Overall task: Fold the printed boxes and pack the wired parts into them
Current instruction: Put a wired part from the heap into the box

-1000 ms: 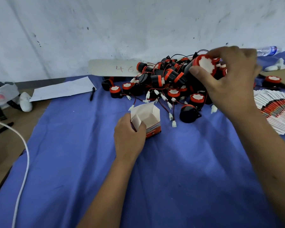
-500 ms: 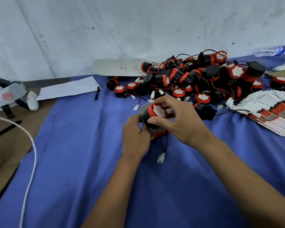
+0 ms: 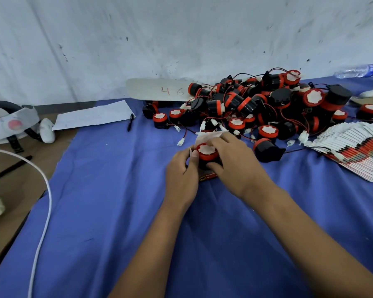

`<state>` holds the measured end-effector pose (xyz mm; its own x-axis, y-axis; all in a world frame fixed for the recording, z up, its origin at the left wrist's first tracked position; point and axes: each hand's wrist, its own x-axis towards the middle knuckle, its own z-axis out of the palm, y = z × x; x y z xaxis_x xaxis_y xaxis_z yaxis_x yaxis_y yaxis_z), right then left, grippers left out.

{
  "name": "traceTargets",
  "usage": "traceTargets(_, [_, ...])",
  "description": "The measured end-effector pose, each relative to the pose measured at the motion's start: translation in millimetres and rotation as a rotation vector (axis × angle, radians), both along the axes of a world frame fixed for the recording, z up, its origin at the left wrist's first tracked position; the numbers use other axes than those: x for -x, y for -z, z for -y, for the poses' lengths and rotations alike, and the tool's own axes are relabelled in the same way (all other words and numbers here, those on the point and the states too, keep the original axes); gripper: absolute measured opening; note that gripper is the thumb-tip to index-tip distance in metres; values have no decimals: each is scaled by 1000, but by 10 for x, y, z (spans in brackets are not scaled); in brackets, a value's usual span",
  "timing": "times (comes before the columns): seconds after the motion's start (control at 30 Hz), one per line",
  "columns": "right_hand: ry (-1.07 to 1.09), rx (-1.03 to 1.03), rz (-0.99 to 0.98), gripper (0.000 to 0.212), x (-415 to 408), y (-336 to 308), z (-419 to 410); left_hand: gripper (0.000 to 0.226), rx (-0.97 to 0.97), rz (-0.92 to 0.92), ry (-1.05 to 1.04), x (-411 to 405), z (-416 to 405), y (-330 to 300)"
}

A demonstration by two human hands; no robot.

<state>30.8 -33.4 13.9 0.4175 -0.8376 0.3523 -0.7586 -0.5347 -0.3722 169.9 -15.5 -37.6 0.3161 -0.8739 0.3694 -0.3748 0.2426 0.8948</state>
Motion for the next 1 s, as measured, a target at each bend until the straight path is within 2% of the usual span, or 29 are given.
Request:
traceTargets(0.17, [15, 94, 32, 21, -68, 16, -61, 33, -15, 3, -15, -39, 15, 15])
traceTargets(0.3, [54, 57, -8, 13, -94, 78, -41, 27, -19, 42, -33, -51, 52, 54])
traceTargets(0.37, [5, 28, -54, 19, -96, 103, -30, 20, -32, 76, -57, -47, 84, 88])
traceTargets(0.47, [-38, 52, 36, 24, -68, 89, -51, 22, -31, 112, -103, -16, 99, 116])
traceTargets(0.53, [115, 182, 39, 14, 21, 89, -53, 21, -43, 107, -125, -4, 98, 117])
traceTargets(0.57, [217, 216, 5, 17, 81, 95, -45, 22, -51, 106, -131, -7, 104, 122])
traceTargets(0.6, [304, 180, -55, 26, 143, 98, -36, 22, -58, 103, -136, -12, 108, 124])
traceTargets(0.67, [399, -42, -141, 40, 281, 94, -11, 23, -67, 88, -142, -9, 105, 113])
traceTargets(0.73, [379, -246, -91, 38, 386, 92, 6, 26, -62, 78, -140, -2, 99, 101])
traceTargets(0.8, [328, -311, 10, 31, 439, 82, 3, 30, -52, 76, -133, 5, 94, 96])
traceTargets(0.87, [319, -234, 73, 21, 449, 52, -6, 33, -50, 65, -131, 3, 96, 90])
traceTargets(0.97, [265, 5, 114, 3, 395, -48, -36, 30, -53, 49, -118, 16, 91, 84])
traceTargets(1.0, [222, 71, 90, 6, 352, -82, -34, 28, -54, 47, -117, 22, 93, 84])
